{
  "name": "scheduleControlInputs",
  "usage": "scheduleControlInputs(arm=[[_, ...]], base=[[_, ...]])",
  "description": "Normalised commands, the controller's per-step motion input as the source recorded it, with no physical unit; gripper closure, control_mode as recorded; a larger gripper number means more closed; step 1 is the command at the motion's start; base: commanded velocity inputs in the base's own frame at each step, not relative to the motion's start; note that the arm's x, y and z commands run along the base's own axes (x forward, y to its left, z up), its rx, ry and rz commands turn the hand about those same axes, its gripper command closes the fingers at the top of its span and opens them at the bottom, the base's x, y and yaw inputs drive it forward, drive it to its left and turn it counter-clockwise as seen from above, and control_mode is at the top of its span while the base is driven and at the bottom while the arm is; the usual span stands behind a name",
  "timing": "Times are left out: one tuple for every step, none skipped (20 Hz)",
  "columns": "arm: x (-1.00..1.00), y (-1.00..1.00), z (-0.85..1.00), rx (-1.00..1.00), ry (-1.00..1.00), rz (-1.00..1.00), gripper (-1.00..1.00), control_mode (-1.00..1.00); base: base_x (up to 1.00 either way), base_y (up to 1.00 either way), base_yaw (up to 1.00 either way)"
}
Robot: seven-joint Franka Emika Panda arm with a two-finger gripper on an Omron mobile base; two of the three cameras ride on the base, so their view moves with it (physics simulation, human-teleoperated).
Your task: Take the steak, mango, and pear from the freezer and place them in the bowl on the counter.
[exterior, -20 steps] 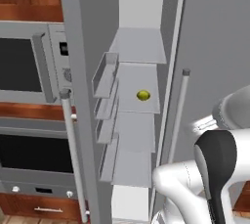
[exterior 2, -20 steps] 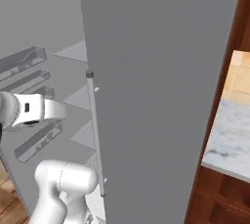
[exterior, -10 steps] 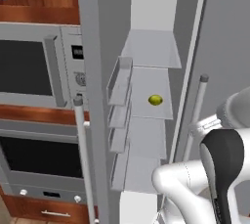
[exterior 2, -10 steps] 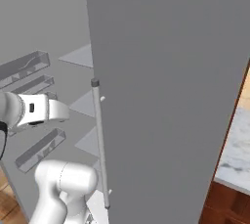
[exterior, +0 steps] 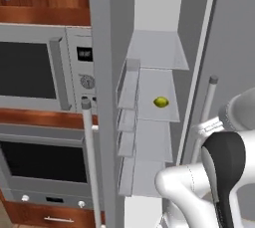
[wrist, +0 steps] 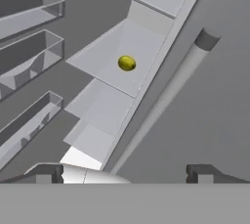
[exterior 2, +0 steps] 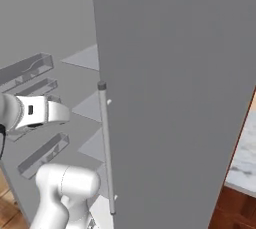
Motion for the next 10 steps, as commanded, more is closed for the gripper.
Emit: scheduleControlInputs(arm=[[0.00,0.00,0.00,0.00,0.00,0.00,-1.00,1.00],[0.00,0.00,0.00,0.00,0.00,0.00,-1.00,1.00],[0.00,0.00,0.00,0.00,0.00,0.00,-1.00,1.00],[0.00,0.00,0.00,0.00,0.00,0.00,-1.00,1.00],[0.00,0.00,0.00,0.00,0.00,0.00,-1.00,1.00],[0.00,0.00,0.00,0.00,0.00,0.00,-1.00,1.00],[0.00,0.00,0.00,0.00,0.00,0.00,-1.00,1.00],[0.00,0.00,0.00,0.00,0.00,0.00,-1.00,1.00],[0.00,0.00,0.00,0.00,0.00,0.00,-1.00,1.00],[0.00,0.00,0.00,0.00,0.00,0.00,-1.00,1.00]], base=[[0.42,0.16,-0.43],[0.49,0.17,-0.48],[0.41,0.21,-0.56],[0.32,0.24,-0.64],[0.29,0.33,-0.60],[0.17,0.78,-0.41],[0.19,0.78,-0.24],[0.14,0.61,-0.26],[0.16,0.39,-0.31],[0.15,0.18,-0.32]])
